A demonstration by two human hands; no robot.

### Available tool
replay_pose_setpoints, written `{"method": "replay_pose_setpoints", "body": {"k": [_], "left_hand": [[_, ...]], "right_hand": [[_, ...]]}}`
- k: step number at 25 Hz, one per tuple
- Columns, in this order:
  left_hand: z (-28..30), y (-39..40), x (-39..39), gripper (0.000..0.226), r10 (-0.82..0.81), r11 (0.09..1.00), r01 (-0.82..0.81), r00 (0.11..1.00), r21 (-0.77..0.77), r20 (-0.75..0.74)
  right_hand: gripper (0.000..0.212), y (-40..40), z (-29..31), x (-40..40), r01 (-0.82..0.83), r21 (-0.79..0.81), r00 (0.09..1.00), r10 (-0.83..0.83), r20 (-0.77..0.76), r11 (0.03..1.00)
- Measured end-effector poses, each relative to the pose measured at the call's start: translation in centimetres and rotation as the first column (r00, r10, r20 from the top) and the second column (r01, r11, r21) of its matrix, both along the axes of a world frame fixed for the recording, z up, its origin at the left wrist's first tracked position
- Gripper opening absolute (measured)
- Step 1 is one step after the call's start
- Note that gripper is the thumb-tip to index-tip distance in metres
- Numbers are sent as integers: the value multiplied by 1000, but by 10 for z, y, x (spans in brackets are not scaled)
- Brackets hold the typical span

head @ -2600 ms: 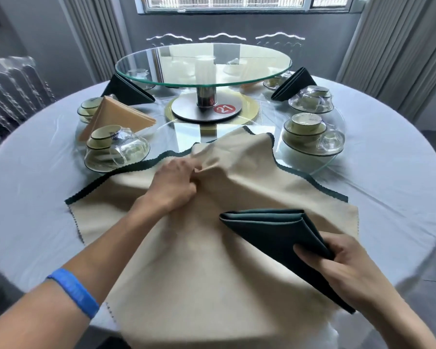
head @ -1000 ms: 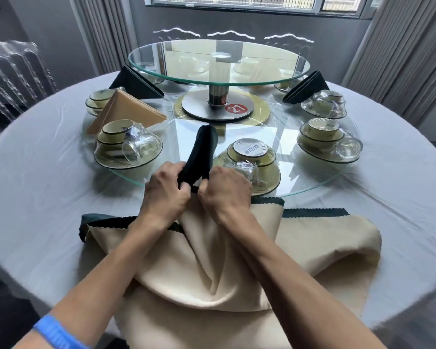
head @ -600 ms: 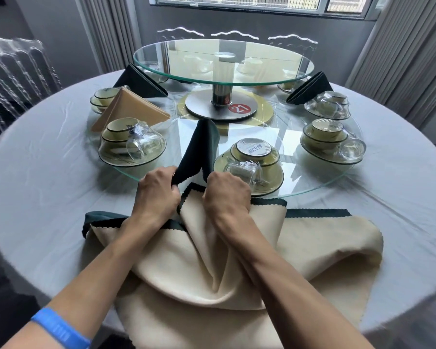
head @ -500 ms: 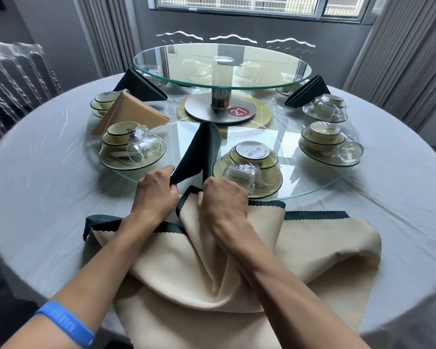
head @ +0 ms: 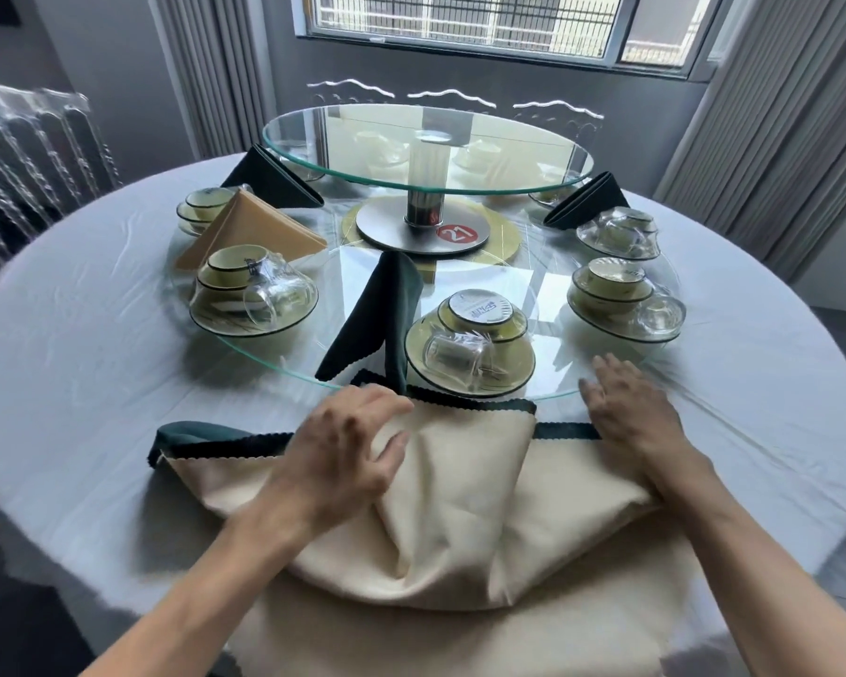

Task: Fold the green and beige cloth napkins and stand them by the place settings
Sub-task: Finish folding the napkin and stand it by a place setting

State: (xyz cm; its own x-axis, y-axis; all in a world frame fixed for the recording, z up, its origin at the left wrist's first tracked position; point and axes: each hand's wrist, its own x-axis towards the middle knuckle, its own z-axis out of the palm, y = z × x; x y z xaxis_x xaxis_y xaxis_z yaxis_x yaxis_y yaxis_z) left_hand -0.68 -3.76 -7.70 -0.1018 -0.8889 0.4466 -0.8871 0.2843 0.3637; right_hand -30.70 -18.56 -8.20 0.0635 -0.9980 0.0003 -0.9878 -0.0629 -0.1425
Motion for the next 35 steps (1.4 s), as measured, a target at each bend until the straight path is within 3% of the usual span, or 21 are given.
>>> {"method": "replay_pose_setpoints", "body": {"k": [3, 7, 9, 13, 16, 18, 20, 21, 25, 28, 31, 33, 35], "left_hand": [[3, -4, -19, 36, -117, 993, 117, 993, 26, 1], [10, -9, -39, 41, -157, 985, 155, 988, 80, 13], [14, -11, -49, 39, -193, 979, 186, 978, 89, 84], [21, -26, -65, 34, -226, 969, 194, 947, 155, 230], [26, -41, -73, 53, -222, 958, 156, 935, 241, 277], [24, -50, -69, 64, -172, 949, 78, 941, 307, 293], [17, -56, -53, 56, -73, 945, -18, 962, 327, 264], [13, -56, -45, 57, -21, 943, -62, 970, 327, 243], [4, -41, -24, 90, 120, 933, -188, 966, 308, 228], [8, -33, -7, 86, 168, 915, -233, 962, 329, 215], [15, -28, 9, 75, 181, 893, -256, 957, 371, 226], [16, -24, 15, 54, 207, 885, -268, 959, 382, 193], [14, -22, 22, 54, 214, 883, -266, 961, 387, 174]], "right_hand": [[55, 9, -8, 1, -82, -31, 993, 79, -93, 996], [68, 25, 5, 8, -222, -102, 959, 198, -202, 970], [53, 31, 9, 12, -274, -89, 942, 249, -224, 957], [47, 47, 9, 26, -366, -91, 919, 345, -193, 926], [69, 60, 8, 44, -437, -95, 898, 428, -97, 894], [66, 67, 5, 52, -510, -87, 854, 516, 67, 856], [47, 73, -1, 52, -547, -93, 780, 547, 305, 832], [40, 77, -6, 50, -536, -94, 771, 532, 350, 839], [58, 86, -14, 40, -444, -109, 853, 456, 253, 890], [81, 76, -7, 40, -428, -20, 890, 425, 163, 904], [77, 67, 0, 44, -447, 71, 894, 442, 73, 892], [74, 69, 2, 49, -480, 35, 874, 474, 103, 877], [81, 72, 0, 58, -520, 25, 837, 504, 213, 854]]}}
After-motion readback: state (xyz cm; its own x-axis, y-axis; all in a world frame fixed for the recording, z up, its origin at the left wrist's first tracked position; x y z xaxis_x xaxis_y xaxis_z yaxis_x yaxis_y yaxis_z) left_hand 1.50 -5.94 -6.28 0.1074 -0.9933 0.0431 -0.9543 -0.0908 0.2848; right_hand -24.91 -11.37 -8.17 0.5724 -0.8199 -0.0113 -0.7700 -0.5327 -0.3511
